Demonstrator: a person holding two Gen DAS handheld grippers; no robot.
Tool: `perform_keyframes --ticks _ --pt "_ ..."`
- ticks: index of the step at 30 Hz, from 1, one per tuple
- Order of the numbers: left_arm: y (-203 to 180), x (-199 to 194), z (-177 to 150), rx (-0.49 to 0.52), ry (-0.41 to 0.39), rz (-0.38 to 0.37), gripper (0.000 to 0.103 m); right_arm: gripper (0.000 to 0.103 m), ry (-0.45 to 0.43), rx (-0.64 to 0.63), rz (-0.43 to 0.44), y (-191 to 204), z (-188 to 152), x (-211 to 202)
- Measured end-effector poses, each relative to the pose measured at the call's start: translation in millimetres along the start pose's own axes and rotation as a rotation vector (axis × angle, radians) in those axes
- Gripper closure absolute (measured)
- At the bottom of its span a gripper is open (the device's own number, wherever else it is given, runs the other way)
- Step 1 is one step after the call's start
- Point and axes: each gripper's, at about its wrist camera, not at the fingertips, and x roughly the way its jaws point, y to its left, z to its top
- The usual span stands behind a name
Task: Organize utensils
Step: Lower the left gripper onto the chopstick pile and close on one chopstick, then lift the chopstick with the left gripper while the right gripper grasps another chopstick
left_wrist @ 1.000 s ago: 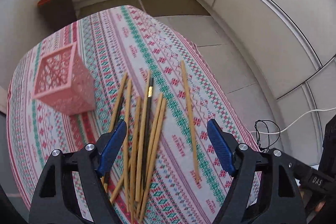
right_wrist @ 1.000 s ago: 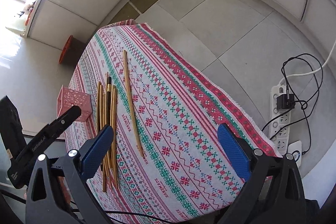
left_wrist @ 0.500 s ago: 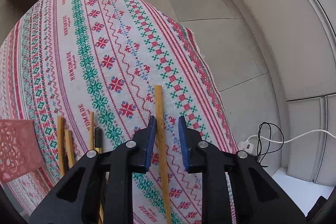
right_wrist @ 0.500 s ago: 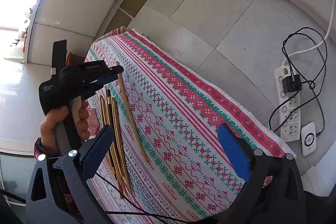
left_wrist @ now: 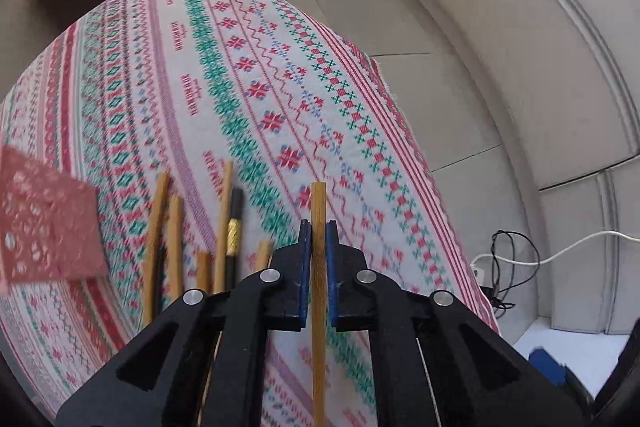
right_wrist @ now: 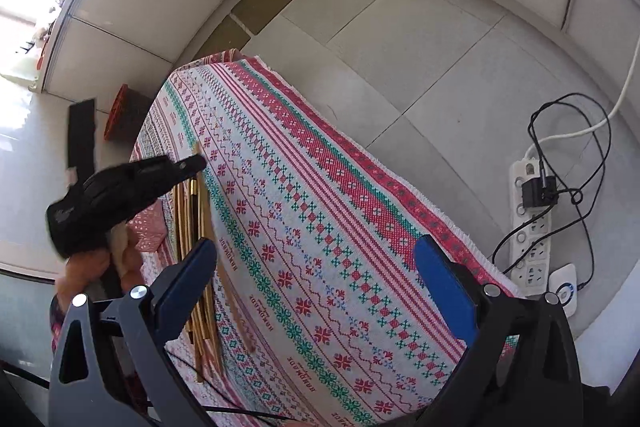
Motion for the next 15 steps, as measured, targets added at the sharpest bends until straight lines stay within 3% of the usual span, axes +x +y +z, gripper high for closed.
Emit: perform_keyframes --ticks 6,8,10,12,15 --pt "47 -95 -85 -0.033 -0.122 -0.108 0.097 0.007 0.081 -0.051 0.000 34 -9 24" --pt "63 -118 -113 -0.054 -0.159 -0.128 0.097 0.014 0.109 -0.089 -0.013 61 -6 42" --pt "80 -140 -132 -0.086 -0.201 -0.148 0.097 0.042 0.171 -0.103 -0.008 85 2 67" --pt "94 -157 -148 -0.115 -0.245 -0.182 0.097 0.060 0.234 -0.103 -0.020 103 9 91" --pt "111 -169 -162 -0.151 -0.305 -0.212 0.097 0.069 0.231 -0.106 -0.074 124 18 111"
